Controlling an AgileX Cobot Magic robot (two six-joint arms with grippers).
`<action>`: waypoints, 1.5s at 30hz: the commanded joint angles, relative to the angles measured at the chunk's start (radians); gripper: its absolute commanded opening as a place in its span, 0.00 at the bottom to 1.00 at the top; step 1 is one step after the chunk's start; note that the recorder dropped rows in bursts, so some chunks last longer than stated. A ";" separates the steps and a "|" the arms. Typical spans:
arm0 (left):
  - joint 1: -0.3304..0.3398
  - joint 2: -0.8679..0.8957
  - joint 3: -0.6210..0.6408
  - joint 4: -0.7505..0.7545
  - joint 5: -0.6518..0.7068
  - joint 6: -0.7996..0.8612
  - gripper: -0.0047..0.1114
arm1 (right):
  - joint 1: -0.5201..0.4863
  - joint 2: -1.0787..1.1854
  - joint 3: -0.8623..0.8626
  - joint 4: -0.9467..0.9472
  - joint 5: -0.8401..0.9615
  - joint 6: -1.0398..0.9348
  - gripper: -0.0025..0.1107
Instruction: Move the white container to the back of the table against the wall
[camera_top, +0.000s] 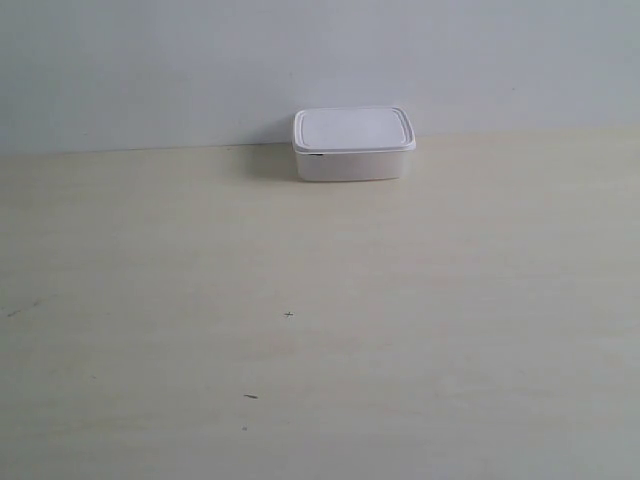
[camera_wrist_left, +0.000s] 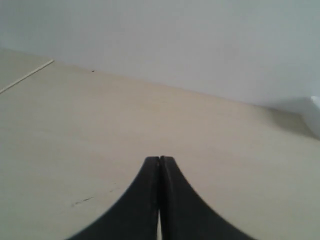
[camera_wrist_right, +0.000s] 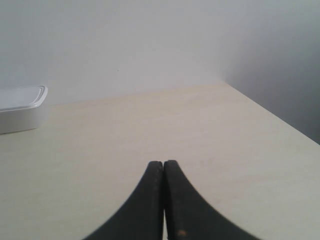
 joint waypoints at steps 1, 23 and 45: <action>0.002 -0.007 -0.001 -0.031 0.026 0.198 0.04 | -0.005 -0.006 0.004 -0.006 -0.009 -0.002 0.02; 0.002 -0.007 -0.001 -0.151 0.092 0.388 0.04 | -0.005 -0.006 0.004 -0.004 -0.009 0.000 0.02; 0.002 -0.007 -0.001 -0.151 0.092 0.388 0.04 | -0.005 -0.006 0.004 -0.004 -0.009 0.000 0.02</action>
